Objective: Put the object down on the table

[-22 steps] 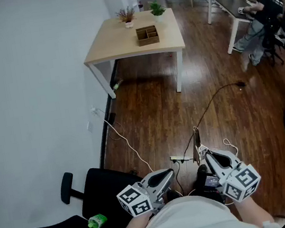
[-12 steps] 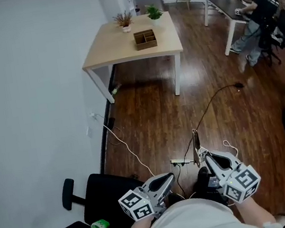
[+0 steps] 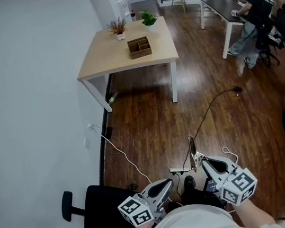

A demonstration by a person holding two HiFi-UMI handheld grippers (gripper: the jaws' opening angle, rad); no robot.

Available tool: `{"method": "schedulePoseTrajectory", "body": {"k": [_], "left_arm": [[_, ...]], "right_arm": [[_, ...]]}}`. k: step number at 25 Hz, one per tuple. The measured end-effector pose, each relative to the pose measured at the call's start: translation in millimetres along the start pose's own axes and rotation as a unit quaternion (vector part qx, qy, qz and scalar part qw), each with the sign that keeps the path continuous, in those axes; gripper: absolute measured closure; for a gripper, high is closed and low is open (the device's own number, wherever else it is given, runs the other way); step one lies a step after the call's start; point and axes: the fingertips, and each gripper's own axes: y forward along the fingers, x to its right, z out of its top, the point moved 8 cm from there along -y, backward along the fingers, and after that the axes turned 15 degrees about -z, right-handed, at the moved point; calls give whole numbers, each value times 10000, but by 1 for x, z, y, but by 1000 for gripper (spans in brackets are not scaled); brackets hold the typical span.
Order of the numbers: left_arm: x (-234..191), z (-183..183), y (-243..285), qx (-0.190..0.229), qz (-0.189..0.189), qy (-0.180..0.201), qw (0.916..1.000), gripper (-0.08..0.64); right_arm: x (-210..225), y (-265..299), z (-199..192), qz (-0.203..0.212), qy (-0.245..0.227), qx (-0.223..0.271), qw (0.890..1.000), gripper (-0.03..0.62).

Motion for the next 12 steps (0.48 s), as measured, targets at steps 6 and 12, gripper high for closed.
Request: {"method": "schedulePoseTrajectory", "body": {"k": [6, 12], "left_arm": [[-30, 21, 28, 40, 276, -3, 9996, 558], [-50, 49, 72, 129, 436, 66, 9989, 558]], "right_arm": [[36, 41, 20, 243, -10, 37, 9997, 577], [78, 76, 43, 478, -37, -3, 9989, 577]]}}
